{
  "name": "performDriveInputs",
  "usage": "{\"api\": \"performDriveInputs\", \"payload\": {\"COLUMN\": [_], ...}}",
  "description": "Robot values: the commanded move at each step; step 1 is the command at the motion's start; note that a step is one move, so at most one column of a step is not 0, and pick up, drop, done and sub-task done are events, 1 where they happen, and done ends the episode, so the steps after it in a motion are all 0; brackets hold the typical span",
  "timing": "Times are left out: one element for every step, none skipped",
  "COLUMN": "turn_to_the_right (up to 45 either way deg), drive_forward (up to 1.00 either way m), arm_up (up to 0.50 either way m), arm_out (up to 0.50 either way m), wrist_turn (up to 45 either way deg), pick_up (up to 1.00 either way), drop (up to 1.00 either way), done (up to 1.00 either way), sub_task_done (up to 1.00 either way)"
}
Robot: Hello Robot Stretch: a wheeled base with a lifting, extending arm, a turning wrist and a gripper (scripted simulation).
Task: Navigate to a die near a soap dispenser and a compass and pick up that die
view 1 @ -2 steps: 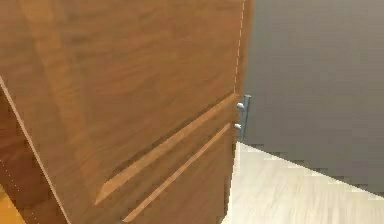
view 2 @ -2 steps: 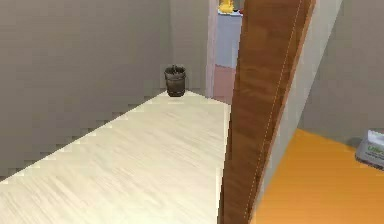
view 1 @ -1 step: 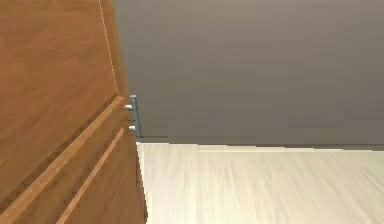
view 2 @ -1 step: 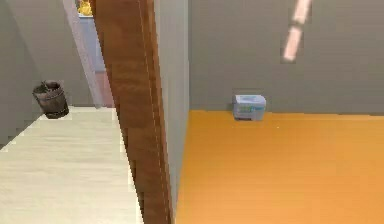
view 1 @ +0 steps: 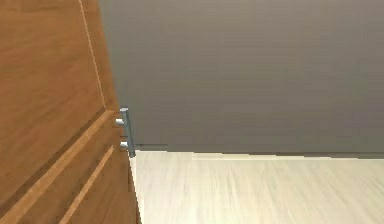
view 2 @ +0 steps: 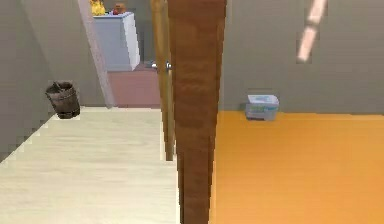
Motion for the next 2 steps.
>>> {"api": "performDriveInputs", "payload": {"turn_to_the_right": [42.0,0.0], "drive_forward": [0.00,0.45], "arm_up": [0.00,0.00], "arm_out": [0.00,0.00], "wrist_turn": [0.0,0.0], "pick_up": [0.00,0.00], "drop": [0.00,0.00], "done": [0.00,0.00], "sub_task_done": [0.00,0.00]}}
